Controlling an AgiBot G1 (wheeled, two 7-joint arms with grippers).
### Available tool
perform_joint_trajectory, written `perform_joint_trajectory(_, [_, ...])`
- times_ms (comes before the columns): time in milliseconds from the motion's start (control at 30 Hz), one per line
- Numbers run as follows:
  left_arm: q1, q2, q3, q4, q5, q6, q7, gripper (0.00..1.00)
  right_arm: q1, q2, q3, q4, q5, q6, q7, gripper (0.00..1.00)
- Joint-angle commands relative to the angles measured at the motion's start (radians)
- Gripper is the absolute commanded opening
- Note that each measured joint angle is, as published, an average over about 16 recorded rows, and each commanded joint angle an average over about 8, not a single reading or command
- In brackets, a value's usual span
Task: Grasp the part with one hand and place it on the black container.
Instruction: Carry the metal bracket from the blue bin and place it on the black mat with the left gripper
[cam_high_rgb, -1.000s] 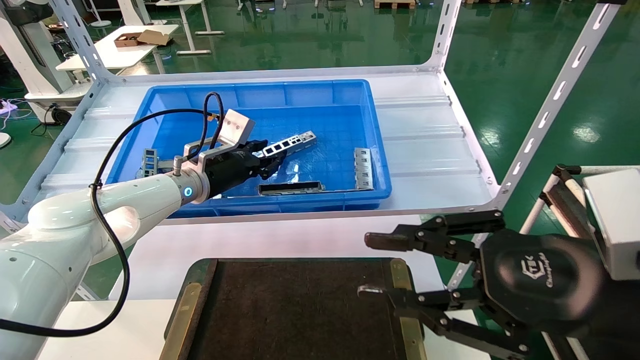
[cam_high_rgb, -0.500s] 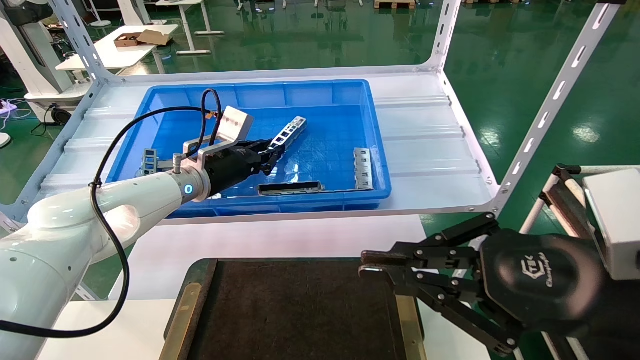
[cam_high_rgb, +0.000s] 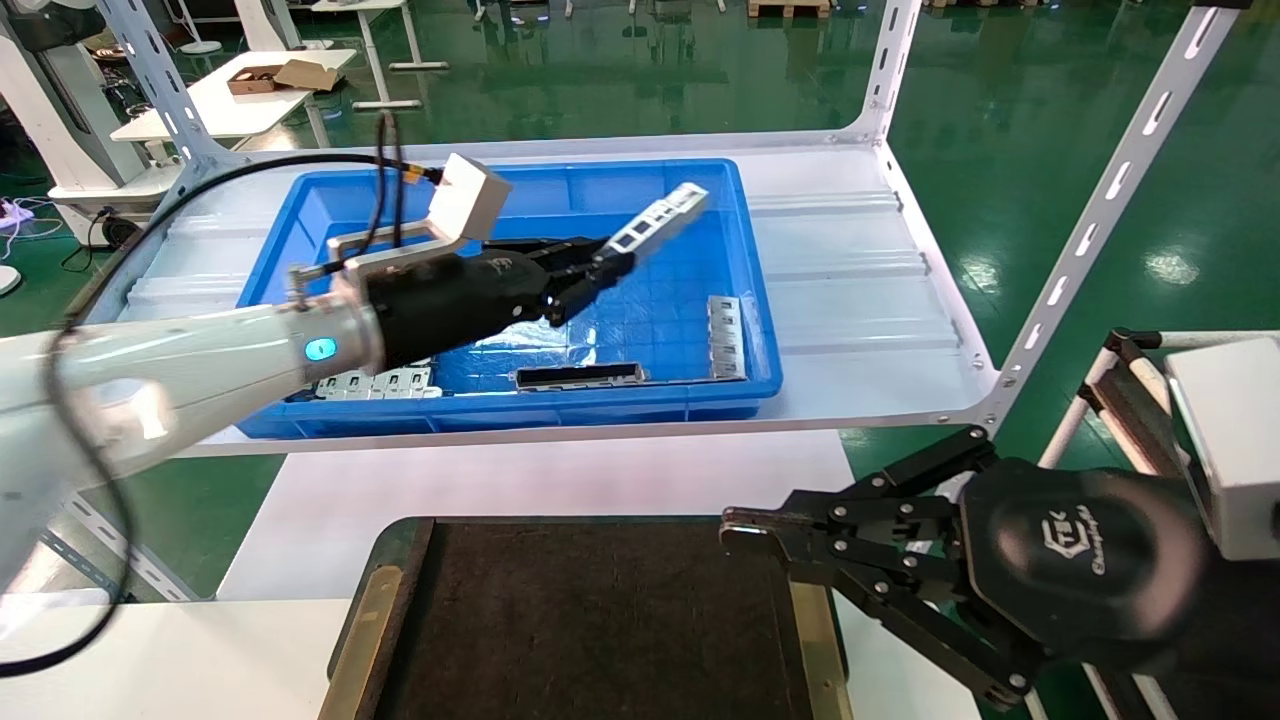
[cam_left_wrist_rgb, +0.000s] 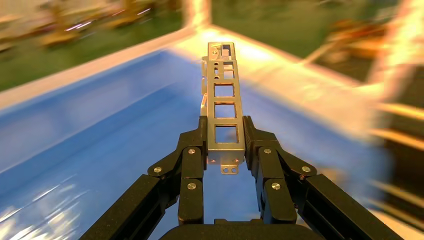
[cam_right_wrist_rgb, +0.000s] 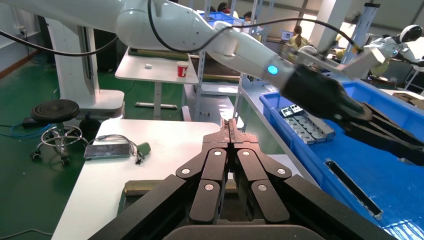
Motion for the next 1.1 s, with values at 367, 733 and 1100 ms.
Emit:
perform_joint_trajectory(367, [0.046,-0.161,0.001,-0.099,-0.024,0.383,-0.030,0.00,0.000,0.000,-0.001,0.000,0.001,0.000,0.000,0.00])
perform_joint_trajectory(733, [0.260,-0.326,0.001,-0.458,-0.106,0.504,-0.187,0.00,0.000,0.001,-0.001,0.000,0.001,0.001,-0.001,0.00])
perform_joint_trajectory(1100, [0.643,-0.487,0.007,-0.905,-0.195,0.364,-0.379,0.00,0.000,0.001,-0.002,0.000,0.001,0.001,-0.001,0.00])
